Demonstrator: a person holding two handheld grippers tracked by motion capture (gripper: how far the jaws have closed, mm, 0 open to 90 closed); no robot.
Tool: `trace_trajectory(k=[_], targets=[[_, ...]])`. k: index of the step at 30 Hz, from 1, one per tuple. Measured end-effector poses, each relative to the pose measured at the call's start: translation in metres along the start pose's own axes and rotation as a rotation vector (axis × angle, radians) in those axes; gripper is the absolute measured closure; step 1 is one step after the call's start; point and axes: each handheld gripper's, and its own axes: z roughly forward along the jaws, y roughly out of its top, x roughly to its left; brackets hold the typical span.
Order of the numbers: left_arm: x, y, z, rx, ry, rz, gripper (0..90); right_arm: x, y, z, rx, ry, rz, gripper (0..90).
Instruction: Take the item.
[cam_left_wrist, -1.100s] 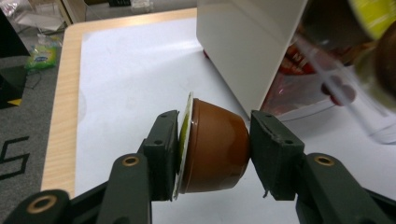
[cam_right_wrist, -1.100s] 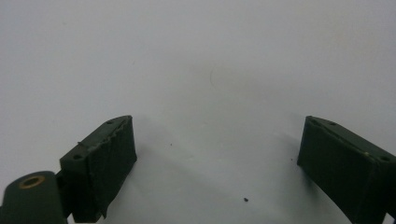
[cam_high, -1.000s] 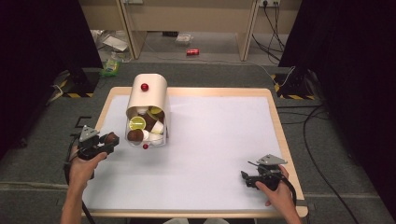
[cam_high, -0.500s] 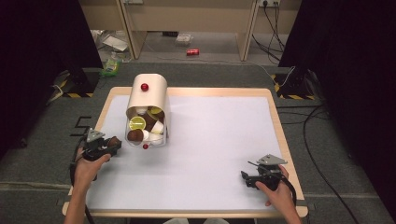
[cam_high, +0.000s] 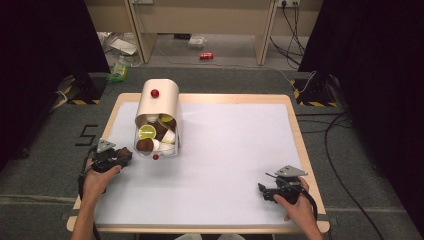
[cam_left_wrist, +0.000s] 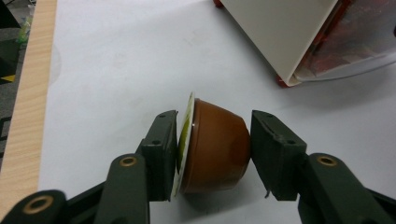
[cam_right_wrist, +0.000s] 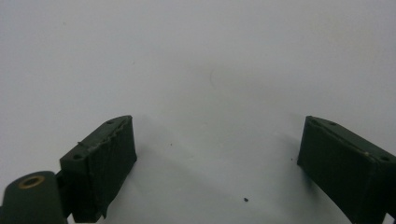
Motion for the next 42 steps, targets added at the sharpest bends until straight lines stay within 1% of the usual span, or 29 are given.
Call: trace_trajectory(k=[2, 6, 7, 10, 11, 20, 22, 23, 27, 31, 35, 42], targets=[[0.0, 0.0, 0.0, 0.001, 0.002, -0.001, 49.6, 0.0, 0.0, 0.0, 0.0, 0.0, 0.001, 11.4], [-0.002, 0.0, -0.001, -0.004, -0.003, 0.0, 39.5, 0.0, 0.0, 0.0, 0.0, 0.0, 0.0, 11.5], [-0.003, 0.001, -0.002, -0.006, -0.007, 0.005, 38.2, 0.0, 0.0, 0.0, 0.0, 0.0, 0.002, 11.4], [-0.004, 0.002, -0.004, -0.01, -0.01, 0.002, 34.7, 0.0, 0.0, 0.0, 0.0, -0.001, -0.001, 11.5], [-0.005, 0.004, -0.005, -0.01, -0.015, -0.004, 30.9, 0.0, 0.0, 0.0, 0.0, 0.0, -0.001, 11.4], [-0.01, 0.005, -0.012, 0.004, -0.025, 0.001, 22.0, 0.0, 0.0, 0.0, 0.0, 0.0, 0.0, 11.4], [-0.012, 0.005, -0.015, 0.003, -0.019, 0.002, 20.0, 0.0, 0.0, 0.0, 0.0, 0.0, 0.0, 11.5], [-0.013, 0.004, -0.018, 0.001, -0.019, -0.001, 17.6, 0.0, 0.0, 0.0, 0.001, 0.0, 0.002, 11.5], [-0.016, 0.001, -0.022, 0.0, -0.023, -0.008, 17.5, 0.0, 0.0, 0.0, 0.0, -0.001, 0.0, 11.5], [-0.02, -0.004, -0.025, 0.004, -0.021, 0.002, 17.4, 0.0, 0.0, 0.0, 0.0, 0.0, 0.0, 11.5], [-0.022, -0.009, -0.032, -0.012, -0.009, 0.002, 17.1, 0.0, 0.0, 0.0, 0.0, 0.0, 0.0, 11.4], [-0.026, -0.014, -0.039, -0.029, -0.01, 0.003, 16.9, 0.0, 0.0, 0.0, 0.0, 0.0, 0.0, 11.4]])
